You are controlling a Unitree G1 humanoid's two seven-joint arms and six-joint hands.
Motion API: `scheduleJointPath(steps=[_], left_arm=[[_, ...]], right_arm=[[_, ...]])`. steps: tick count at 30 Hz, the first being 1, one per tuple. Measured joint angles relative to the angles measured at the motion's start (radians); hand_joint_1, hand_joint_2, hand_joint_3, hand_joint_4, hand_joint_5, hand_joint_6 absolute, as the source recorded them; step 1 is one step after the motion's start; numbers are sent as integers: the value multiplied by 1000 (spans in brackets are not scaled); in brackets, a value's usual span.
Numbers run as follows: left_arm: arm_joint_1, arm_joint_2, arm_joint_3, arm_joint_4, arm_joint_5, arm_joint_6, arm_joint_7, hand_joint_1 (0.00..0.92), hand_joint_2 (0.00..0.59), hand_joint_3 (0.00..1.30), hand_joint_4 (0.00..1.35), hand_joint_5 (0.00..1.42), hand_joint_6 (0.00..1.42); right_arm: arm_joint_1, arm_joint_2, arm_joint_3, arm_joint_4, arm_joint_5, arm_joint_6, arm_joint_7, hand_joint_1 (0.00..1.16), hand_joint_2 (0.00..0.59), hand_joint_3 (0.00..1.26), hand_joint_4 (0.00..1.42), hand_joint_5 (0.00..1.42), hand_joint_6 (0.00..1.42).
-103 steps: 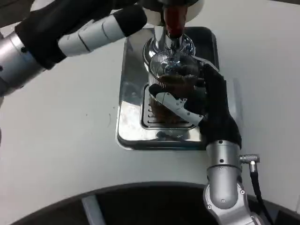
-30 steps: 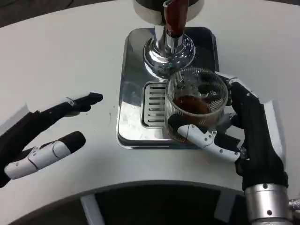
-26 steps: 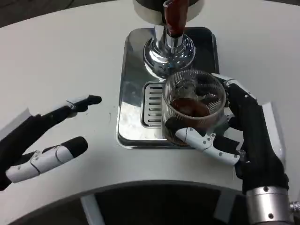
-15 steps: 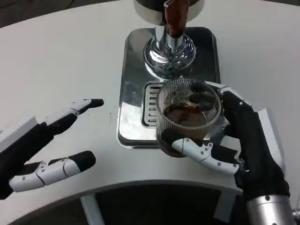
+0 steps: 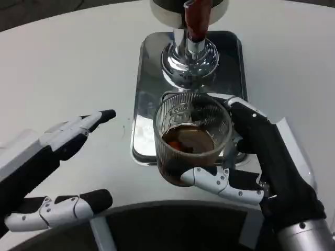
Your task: Grasp the cup under the faucet to collect the drink, then remove the cup.
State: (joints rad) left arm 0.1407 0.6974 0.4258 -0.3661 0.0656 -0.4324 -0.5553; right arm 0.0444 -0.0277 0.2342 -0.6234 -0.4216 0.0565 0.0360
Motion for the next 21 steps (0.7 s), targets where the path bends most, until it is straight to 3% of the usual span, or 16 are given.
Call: scheduleJointPath(steps=[21], left_arm=[[144,0,38,-135,25,2,3,0,114,0,0,0,0]], right_arm=[[80,-60,3,-131,59,37,94,875,154,924,1051,1204,1248]])
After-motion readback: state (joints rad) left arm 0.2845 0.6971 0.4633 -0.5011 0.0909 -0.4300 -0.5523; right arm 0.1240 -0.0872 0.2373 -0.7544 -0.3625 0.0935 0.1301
